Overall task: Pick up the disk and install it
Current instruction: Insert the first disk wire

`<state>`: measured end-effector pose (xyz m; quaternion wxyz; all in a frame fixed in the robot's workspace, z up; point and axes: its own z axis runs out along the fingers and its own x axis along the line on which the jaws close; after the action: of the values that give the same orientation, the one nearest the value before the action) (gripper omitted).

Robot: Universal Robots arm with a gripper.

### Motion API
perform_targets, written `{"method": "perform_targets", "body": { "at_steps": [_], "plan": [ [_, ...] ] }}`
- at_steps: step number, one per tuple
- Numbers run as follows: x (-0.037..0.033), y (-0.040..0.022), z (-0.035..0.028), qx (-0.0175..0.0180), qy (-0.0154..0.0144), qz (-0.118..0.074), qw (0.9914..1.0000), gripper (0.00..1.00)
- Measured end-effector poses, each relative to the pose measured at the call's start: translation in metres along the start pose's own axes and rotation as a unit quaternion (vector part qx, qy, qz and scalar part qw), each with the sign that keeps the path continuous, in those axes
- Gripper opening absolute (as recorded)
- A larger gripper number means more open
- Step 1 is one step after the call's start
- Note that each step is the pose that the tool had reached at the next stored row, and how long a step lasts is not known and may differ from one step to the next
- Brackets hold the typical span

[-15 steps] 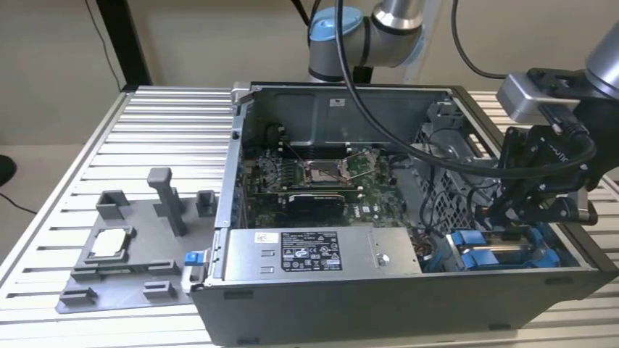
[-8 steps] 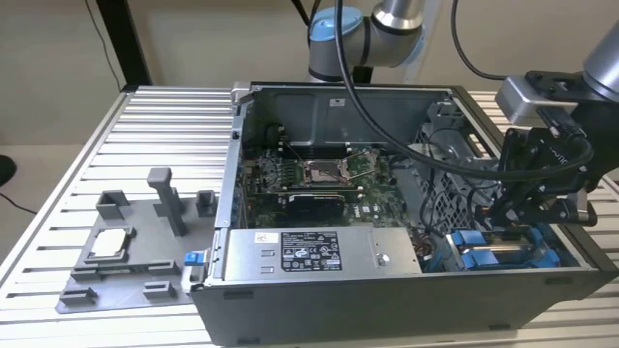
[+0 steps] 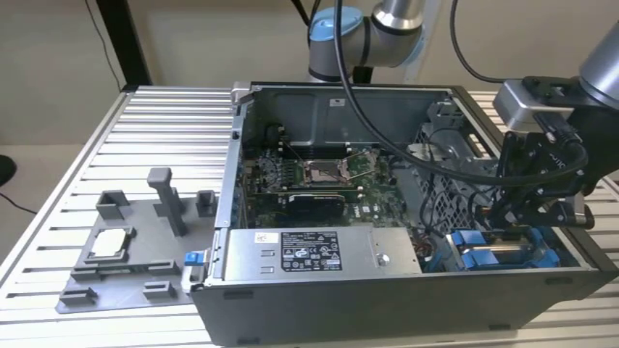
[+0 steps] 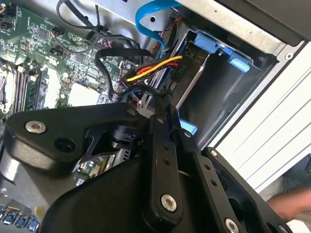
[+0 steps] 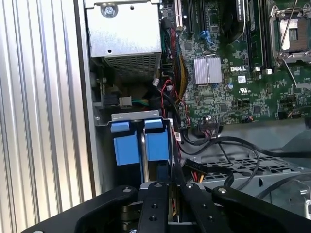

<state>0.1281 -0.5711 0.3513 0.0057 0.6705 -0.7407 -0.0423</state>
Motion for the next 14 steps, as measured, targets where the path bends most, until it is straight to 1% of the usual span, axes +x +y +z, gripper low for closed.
{"method": "perform_targets", "body": {
  "at_steps": [14],
  "plan": [
    [0.0003, -0.0009, 0.005, 0.0044, -0.0005, -0.001, 0.99999, 0.0]
  ]
}}
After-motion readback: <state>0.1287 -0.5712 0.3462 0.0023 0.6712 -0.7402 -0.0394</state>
